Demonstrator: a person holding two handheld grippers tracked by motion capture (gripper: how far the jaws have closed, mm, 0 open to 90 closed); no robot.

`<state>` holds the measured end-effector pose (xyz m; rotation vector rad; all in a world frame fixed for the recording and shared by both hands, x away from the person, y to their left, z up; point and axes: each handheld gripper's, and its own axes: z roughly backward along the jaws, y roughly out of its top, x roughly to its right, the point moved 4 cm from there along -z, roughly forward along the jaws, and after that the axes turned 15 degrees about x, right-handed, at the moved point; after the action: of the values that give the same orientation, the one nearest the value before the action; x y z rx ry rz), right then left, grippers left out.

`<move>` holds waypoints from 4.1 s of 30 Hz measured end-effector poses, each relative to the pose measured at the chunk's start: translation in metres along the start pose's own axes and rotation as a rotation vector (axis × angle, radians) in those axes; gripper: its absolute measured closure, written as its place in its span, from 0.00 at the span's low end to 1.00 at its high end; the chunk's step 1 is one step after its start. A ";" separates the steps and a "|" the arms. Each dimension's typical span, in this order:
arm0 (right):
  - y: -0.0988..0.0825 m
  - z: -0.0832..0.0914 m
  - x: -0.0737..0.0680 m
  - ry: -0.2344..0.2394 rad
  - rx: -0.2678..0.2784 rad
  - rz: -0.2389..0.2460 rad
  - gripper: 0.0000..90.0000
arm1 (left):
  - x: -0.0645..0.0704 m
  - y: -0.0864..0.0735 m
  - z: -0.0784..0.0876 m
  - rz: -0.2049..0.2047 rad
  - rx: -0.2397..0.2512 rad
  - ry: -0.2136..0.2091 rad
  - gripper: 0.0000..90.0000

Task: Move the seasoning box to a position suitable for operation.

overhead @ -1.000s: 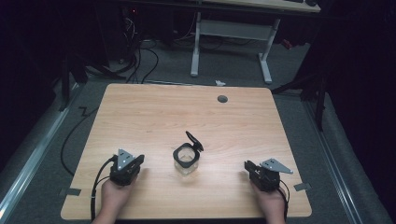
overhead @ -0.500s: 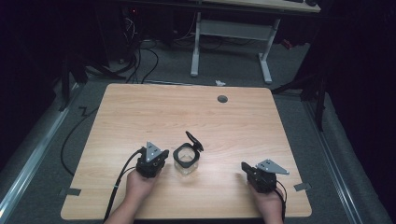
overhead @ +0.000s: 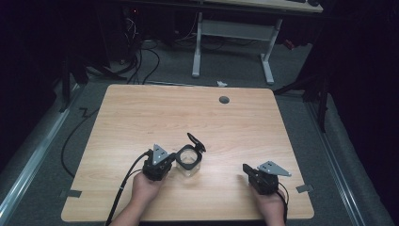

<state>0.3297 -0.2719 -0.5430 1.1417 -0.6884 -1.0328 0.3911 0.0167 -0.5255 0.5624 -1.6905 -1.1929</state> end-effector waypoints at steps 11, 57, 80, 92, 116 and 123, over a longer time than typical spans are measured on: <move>-0.001 -0.001 0.001 0.001 0.000 0.000 1.00 | 0.014 -0.007 0.010 0.007 -0.008 -0.029 1.00; 0.017 -0.016 -0.013 0.048 0.034 -0.019 1.00 | 0.046 -0.025 0.052 0.053 -0.050 -0.099 0.97; 0.102 -0.069 -0.046 0.099 0.150 0.049 1.00 | 0.064 -0.041 0.045 0.051 -0.090 -0.150 0.97; 0.116 -0.075 -0.066 0.148 0.174 0.065 1.00 | 0.067 -0.044 0.045 0.052 -0.096 -0.159 0.97; 0.071 -0.056 -0.085 0.197 0.111 0.106 1.00 | 0.067 -0.047 0.043 0.045 -0.104 -0.161 0.98; 0.057 -0.048 -0.081 0.180 0.102 0.102 0.99 | 0.068 -0.047 0.044 0.049 -0.105 -0.162 0.98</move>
<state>0.3563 -0.1751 -0.4985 1.2582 -0.6542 -0.8052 0.3160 -0.0360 -0.5407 0.3668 -1.7541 -1.3126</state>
